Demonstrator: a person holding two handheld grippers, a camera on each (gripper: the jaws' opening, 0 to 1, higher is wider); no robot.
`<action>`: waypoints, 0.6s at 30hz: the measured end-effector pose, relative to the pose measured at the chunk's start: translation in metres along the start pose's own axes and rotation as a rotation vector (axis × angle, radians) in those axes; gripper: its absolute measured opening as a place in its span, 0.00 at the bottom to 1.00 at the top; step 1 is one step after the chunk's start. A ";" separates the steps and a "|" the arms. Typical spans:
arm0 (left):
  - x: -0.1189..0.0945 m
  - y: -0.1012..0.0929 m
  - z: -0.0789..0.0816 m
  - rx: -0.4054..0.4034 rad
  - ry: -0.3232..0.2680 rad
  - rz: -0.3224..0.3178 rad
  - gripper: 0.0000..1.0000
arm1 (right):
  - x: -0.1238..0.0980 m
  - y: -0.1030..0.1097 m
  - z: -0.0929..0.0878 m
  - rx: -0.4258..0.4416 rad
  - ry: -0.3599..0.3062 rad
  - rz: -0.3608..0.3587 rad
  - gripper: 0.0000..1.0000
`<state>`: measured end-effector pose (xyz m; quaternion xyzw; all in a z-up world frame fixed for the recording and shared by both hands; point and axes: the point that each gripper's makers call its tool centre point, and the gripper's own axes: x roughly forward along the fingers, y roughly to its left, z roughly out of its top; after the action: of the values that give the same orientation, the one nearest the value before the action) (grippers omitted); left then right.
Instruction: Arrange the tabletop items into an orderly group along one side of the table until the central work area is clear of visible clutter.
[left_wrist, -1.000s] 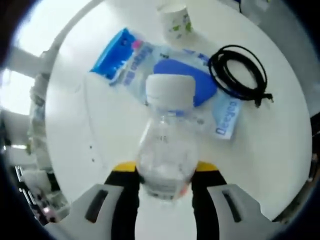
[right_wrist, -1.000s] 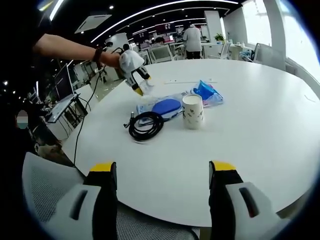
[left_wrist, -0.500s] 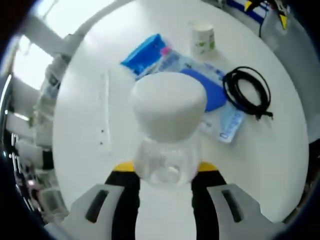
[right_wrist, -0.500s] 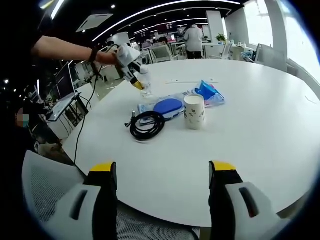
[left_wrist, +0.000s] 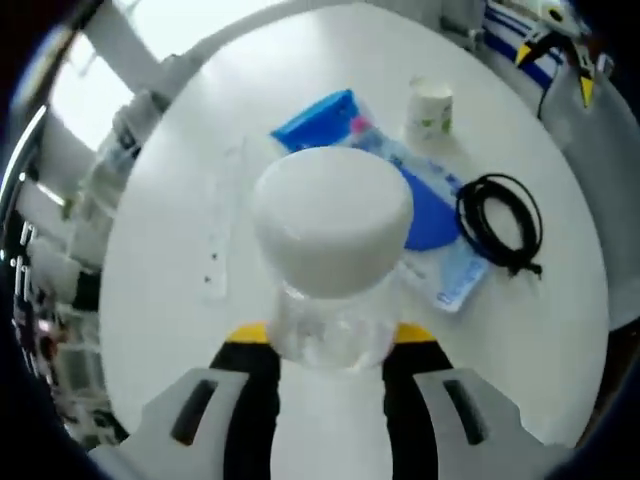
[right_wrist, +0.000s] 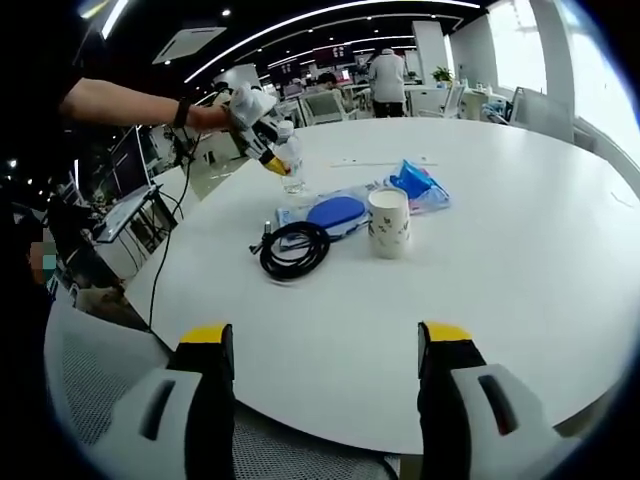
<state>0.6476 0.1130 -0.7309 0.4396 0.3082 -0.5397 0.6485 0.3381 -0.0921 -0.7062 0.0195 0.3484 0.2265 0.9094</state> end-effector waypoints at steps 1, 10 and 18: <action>-0.001 0.000 0.001 -0.016 -0.008 0.006 0.36 | 0.000 0.000 0.000 0.000 -0.002 0.001 0.75; -0.005 0.000 -0.003 -0.170 -0.099 0.050 0.36 | 0.000 0.001 0.000 0.000 -0.002 0.002 0.75; -0.006 -0.002 -0.014 -0.282 -0.157 0.097 0.36 | 0.000 0.001 0.000 -0.002 0.000 0.003 0.75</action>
<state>0.6452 0.1285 -0.7324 0.3153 0.3076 -0.4918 0.7511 0.3377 -0.0911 -0.7064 0.0189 0.3480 0.2281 0.9091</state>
